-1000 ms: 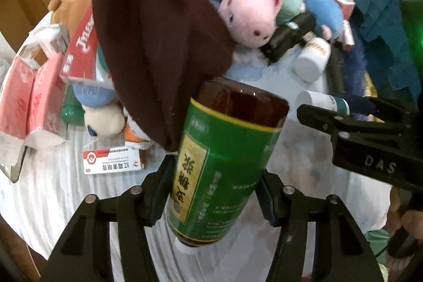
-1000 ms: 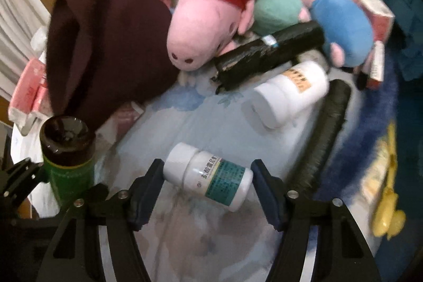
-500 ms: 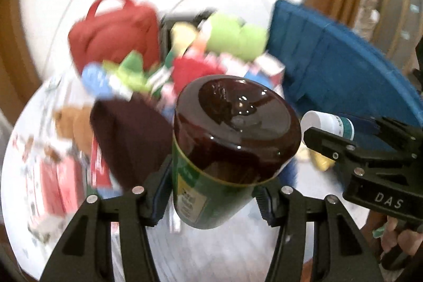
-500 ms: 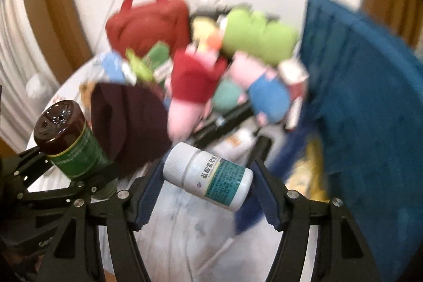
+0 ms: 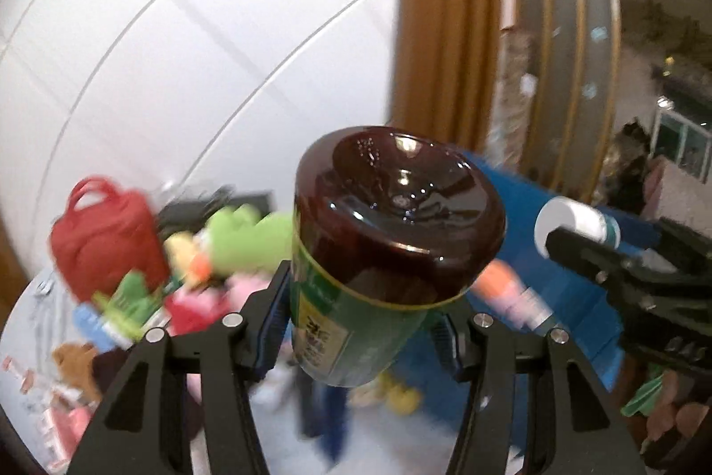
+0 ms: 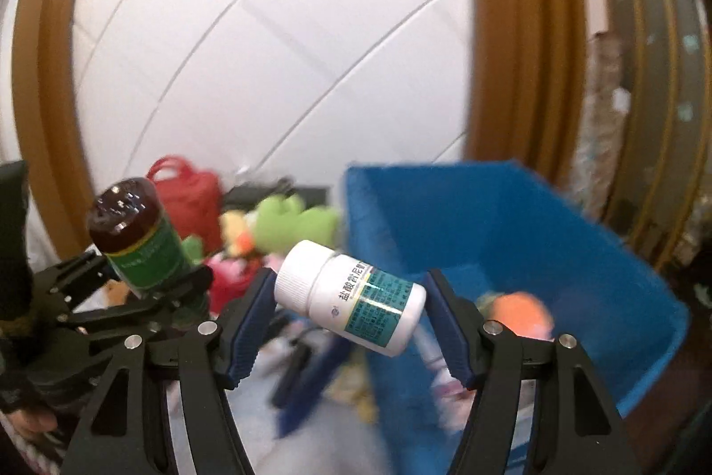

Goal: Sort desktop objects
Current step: 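Carry both bottles into the blue crate and open both grippers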

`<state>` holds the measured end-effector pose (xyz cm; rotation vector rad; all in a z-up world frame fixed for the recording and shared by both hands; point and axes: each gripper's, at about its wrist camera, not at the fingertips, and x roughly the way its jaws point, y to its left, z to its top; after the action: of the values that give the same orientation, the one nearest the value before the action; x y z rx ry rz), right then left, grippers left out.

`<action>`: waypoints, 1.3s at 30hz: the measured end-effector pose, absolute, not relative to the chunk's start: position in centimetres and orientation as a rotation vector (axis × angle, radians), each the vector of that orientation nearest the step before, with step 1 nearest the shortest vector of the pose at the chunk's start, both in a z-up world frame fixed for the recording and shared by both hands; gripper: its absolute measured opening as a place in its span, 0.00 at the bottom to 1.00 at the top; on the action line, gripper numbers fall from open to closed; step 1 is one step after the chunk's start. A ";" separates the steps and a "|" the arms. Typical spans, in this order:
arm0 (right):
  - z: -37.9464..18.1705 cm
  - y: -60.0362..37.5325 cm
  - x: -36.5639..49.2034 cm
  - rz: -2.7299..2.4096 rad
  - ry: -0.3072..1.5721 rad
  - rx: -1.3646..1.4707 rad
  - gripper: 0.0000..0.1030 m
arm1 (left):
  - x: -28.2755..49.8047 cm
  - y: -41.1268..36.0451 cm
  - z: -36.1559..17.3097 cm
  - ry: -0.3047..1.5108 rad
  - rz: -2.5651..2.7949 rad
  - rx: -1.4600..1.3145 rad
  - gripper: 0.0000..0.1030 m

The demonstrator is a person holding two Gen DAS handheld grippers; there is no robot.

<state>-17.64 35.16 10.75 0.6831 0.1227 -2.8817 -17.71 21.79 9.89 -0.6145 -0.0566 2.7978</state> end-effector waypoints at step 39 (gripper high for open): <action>0.8 62.9 -27.4 -2.765 0.252 1.033 0.65 | -22.0 48.6 4.3 0.057 2.831 -1.116 0.74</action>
<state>-27.45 62.93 0.80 1.0331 0.2517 -2.7650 -22.00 48.64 4.25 -1.1162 0.0568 2.8311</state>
